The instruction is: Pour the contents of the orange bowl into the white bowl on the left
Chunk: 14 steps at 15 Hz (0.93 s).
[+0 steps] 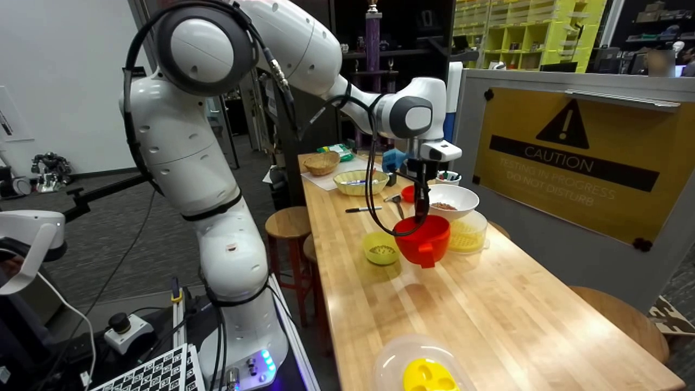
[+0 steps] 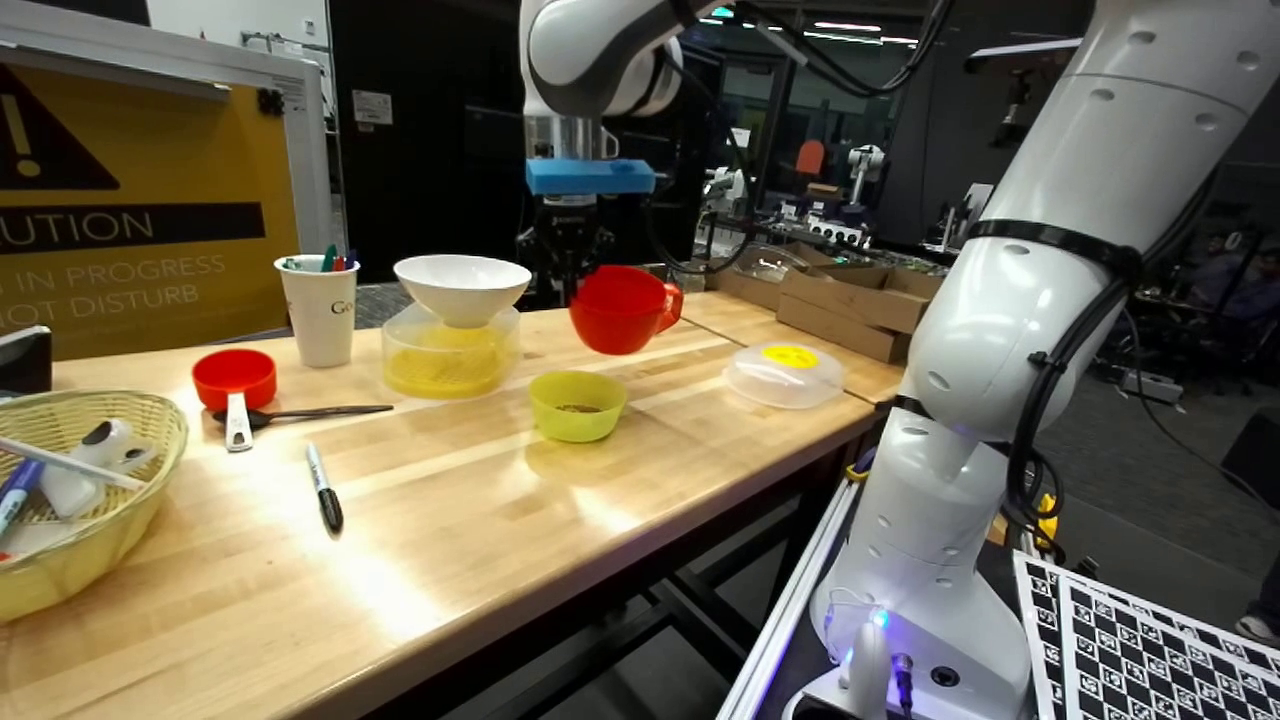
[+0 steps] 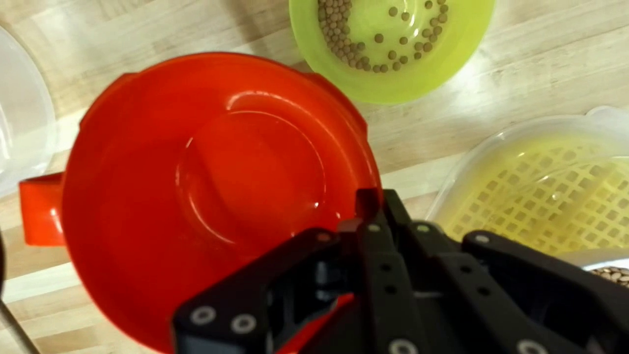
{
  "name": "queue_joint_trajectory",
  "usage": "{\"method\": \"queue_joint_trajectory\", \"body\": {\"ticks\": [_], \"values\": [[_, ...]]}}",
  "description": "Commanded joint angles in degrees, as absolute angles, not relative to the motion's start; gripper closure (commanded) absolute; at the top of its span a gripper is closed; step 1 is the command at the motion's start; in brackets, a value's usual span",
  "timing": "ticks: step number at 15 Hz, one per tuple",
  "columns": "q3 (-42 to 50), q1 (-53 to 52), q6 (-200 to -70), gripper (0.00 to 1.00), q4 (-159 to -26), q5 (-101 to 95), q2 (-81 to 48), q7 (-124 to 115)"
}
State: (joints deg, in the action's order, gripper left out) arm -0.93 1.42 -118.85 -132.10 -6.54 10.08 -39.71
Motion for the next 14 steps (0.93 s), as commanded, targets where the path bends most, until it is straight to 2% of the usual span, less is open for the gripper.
{"method": "queue_joint_trajectory", "body": {"ticks": [1, 2, 3, 5, 14], "values": [[-1.21, 1.65, -118.07, 0.99, -130.39, -4.78, 8.45, -38.73], [-1.19, 1.58, -117.90, 0.99, -130.30, -4.72, 8.24, -38.77], [-1.15, 1.54, -117.76, 0.70, -130.15, -4.63, 8.01, -38.76], [-1.07, 1.50, -117.65, 0.66, -129.92, -4.38, 7.85, -38.74], [-0.85, 1.74, -117.63, 0.06, -128.80, -3.53, 9.33, -39.06]]}}
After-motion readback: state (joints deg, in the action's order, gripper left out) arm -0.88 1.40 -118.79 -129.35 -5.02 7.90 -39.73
